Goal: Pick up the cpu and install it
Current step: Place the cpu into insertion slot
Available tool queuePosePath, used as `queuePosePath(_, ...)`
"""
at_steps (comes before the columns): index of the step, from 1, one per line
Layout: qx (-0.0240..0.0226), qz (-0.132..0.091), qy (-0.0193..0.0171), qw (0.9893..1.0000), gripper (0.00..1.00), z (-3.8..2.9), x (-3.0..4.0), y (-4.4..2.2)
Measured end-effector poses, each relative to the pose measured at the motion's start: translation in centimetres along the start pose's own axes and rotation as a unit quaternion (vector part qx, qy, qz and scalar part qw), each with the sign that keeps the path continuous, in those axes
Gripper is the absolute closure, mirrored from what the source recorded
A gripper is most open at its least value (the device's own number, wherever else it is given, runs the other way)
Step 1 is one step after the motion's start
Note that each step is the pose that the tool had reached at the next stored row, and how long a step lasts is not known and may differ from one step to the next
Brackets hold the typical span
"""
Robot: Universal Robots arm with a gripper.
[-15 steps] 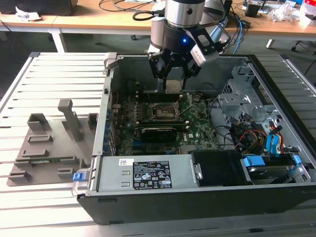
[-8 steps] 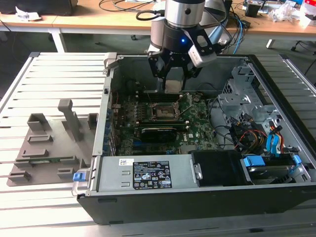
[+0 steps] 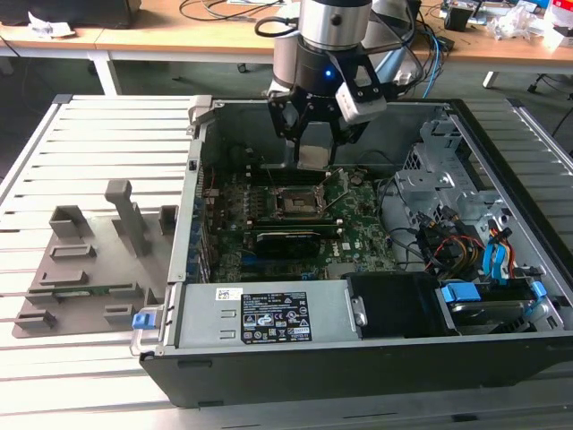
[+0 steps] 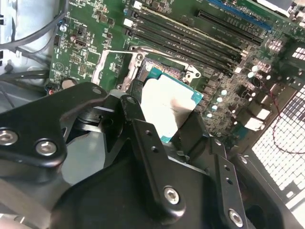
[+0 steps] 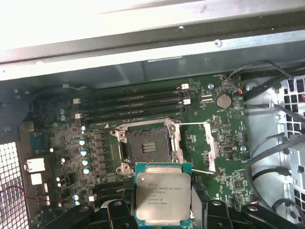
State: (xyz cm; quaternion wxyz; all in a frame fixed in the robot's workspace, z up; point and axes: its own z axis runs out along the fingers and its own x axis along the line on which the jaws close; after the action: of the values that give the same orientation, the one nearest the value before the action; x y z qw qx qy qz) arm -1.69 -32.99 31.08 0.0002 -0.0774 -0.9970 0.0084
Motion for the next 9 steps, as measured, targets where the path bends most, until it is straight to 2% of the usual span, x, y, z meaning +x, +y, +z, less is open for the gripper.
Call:
queuePosePath(4, 0.0004, 0.018, 0.0002, 0.9998, 0.45, 0.0, 0.0, 0.0)
queuePosePath(8, 0.0007, 0.041, 0.0006, 0.9992, 0.45, 0.0, 0.0, 0.0)
queuePosePath(9, 0.0009, 0.064, 0.0009, 0.998, 0.45, 0.01, 0.0, 0.0)
